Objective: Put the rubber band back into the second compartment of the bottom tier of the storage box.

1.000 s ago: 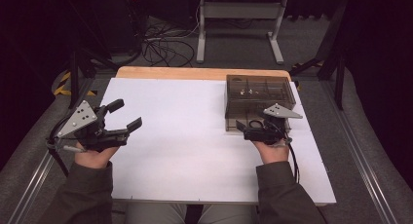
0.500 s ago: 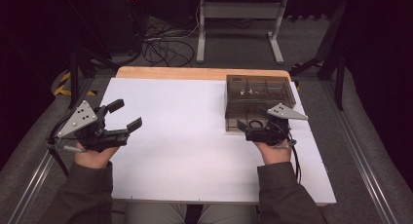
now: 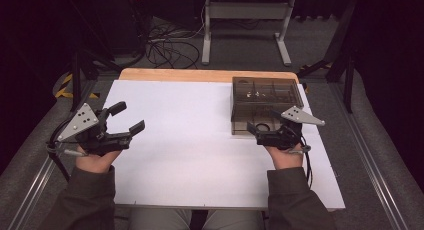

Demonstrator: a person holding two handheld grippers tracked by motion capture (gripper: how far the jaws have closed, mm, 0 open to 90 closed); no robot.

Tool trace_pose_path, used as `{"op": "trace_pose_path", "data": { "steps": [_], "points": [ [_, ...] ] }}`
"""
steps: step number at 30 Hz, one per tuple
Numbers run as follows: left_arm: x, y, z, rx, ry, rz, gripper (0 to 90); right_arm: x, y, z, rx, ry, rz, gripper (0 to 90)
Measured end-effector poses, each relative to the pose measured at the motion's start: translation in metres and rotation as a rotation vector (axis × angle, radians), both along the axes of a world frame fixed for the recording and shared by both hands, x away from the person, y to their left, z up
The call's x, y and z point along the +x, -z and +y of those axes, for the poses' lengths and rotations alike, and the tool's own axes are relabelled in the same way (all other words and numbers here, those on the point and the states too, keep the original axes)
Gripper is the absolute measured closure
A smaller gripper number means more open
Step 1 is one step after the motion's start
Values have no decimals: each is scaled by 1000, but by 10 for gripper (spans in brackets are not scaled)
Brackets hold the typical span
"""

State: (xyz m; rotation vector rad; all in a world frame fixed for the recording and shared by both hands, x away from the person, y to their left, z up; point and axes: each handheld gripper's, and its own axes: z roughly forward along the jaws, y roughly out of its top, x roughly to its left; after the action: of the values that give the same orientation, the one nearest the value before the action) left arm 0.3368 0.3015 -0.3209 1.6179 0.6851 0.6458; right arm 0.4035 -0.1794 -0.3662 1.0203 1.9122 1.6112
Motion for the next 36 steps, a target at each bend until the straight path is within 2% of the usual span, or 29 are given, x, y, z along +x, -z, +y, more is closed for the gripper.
{"op": "trace_pose_path", "data": {
  "steps": [10,23,36],
  "points": [
    [-1,0,1,-3,-1,-4,160,-8,-9,-11,46,4,-33,0],
    [-1,0,2,1,-5,-4,160,-14,-16,-24,83,19,-73,2],
    [0,1,3,0,-10,1,160,-14,-17,-34,128,-8,-91,0]
  ]
}}
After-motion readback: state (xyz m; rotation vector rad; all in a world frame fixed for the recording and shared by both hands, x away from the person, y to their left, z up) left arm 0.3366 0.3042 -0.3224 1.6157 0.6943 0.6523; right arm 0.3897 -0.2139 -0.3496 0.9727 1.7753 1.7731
